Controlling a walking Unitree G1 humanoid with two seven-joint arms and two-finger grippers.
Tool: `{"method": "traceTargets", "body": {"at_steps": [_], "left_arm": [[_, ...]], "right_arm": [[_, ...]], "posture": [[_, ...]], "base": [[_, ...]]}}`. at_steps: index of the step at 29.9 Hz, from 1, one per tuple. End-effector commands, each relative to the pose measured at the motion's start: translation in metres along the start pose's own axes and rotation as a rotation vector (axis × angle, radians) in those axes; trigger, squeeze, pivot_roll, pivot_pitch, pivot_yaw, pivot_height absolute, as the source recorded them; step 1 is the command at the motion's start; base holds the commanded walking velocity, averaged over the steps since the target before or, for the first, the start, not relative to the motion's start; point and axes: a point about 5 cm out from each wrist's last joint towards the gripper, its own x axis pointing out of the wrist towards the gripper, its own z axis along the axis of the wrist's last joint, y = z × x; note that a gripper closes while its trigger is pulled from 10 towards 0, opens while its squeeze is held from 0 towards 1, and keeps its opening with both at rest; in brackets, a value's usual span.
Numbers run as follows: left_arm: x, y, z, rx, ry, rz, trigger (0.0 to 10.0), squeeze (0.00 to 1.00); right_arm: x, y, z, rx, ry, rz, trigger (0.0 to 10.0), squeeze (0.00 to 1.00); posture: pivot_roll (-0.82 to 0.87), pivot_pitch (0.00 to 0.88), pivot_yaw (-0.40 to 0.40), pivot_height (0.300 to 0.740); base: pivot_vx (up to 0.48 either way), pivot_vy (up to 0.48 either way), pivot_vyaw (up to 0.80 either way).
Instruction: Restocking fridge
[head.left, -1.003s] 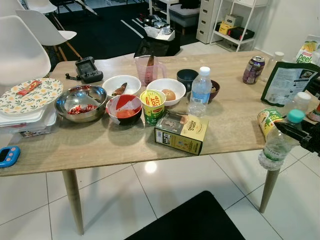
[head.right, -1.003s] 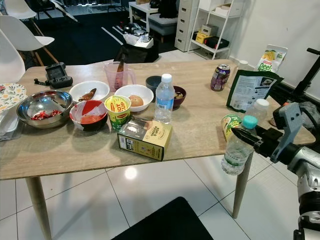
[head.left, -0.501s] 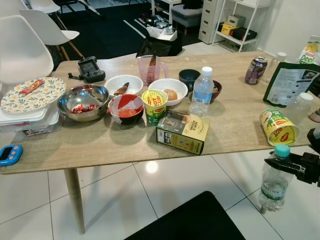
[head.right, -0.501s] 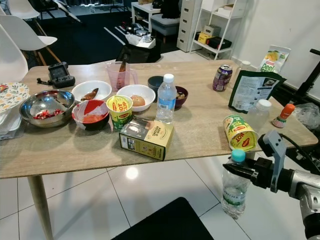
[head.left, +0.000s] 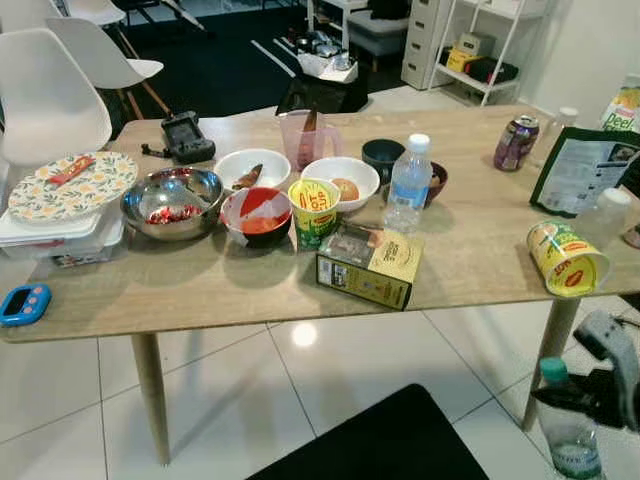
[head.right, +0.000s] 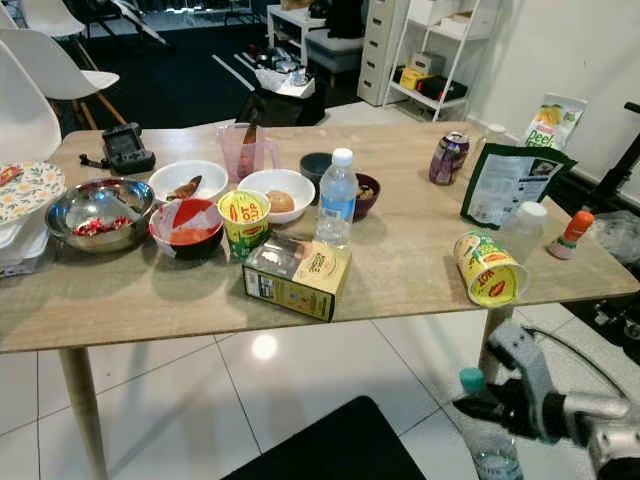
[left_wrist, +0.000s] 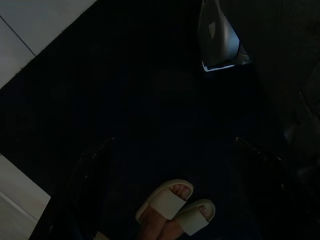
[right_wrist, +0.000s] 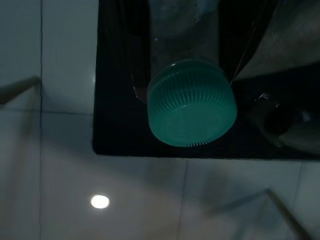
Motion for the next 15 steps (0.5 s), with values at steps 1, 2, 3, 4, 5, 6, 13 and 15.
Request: {"method": "traceTargets", "body": {"at_steps": [1,2,3,4,5,6,13,15], "left_arm": [[0.005,-0.012,0.026,-0.01,-0.107,-0.031,10.0,0.0],[0.004,-0.009,0.026,-0.014,-0.107,-0.019,10.0,0.0],[0.004,-0.006,0.027,-0.024,-0.109,-0.005,10.0,0.0],[0.004,-0.006,0.027,-0.024,-0.109,-0.005,10.0,0.0],[0.003,-0.003,0.028,-0.038,-0.115,0.013,10.0,0.0],[0.003,-0.003,0.028,-0.038,-0.115,0.013,10.0,0.0],[0.003,0.001,0.035,-0.096,-0.146,0.045,10.0,0.0],[0.003,0.002,0.037,-0.095,-0.152,0.048,10.0,0.0]], "right_arm": [[0.0,-0.001,-0.008,0.016,0.015,-0.039,10.0,0.0],[0.008,0.003,-0.02,0.061,0.028,-0.124,10.0,0.0],[0.015,0.006,-0.032,0.111,0.04,-0.218,10.0,0.0],[0.015,0.006,-0.032,0.111,0.04,-0.218,10.0,0.0],[0.022,0.01,-0.044,0.187,0.041,-0.329,10.0,0.0],[0.022,0.01,-0.044,0.187,0.041,-0.329,10.0,0.0],[0.049,0.042,-0.078,0.382,0.085,-0.512,10.0,0.0],[0.058,0.055,-0.085,0.405,0.11,-0.528,10.0,0.0]], "posture": [[-0.03,0.0,-0.057,0.74],[-0.03,0.0,-0.05,0.74],[-0.03,0.0,-0.047,0.74],[-0.03,0.0,-0.047,0.74],[-0.03,0.0,-0.046,0.74],[-0.03,0.0,-0.046,0.74],[-0.04,0.0,-0.034,0.74],[-0.03,0.0,-0.028,0.74]], "base": [[0.0,0.0,0.0],[0.0,0.0,0.0],[0.0,0.0,0.0],[0.0,0.0,0.0],[0.0,0.0,0.0],[0.0,0.0,0.0],[0.0,0.0,0.0],[0.0,0.0,0.0]]}}
